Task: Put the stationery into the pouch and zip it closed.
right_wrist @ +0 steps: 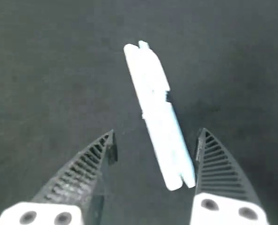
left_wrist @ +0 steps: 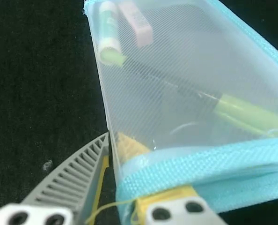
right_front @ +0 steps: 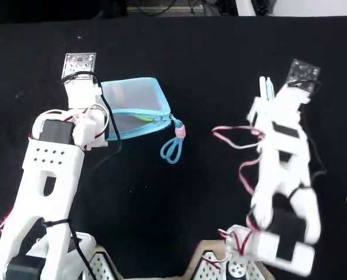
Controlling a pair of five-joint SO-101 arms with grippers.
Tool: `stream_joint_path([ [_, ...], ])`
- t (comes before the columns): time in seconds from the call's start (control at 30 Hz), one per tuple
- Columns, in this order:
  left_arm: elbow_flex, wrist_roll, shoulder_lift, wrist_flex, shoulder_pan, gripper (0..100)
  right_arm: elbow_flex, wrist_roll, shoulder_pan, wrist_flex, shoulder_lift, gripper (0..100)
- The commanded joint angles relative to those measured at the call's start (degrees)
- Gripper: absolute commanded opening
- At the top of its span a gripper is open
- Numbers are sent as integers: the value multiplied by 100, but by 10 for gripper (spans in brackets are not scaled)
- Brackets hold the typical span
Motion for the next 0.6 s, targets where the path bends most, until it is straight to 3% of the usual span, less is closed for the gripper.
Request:
stream_joint_path([
  [0.0, 251, 70, 123, 0, 13, 30, -1007, 176, 105, 123, 673, 261],
  [0.33, 251, 79, 123, 0, 13, 30, -2958, 422, 123, 774, 2765, 265],
  [0.57, 303, 79, 123, -9, 13, 30, -3732, 448, 105, 1495, 3354, 262],
])
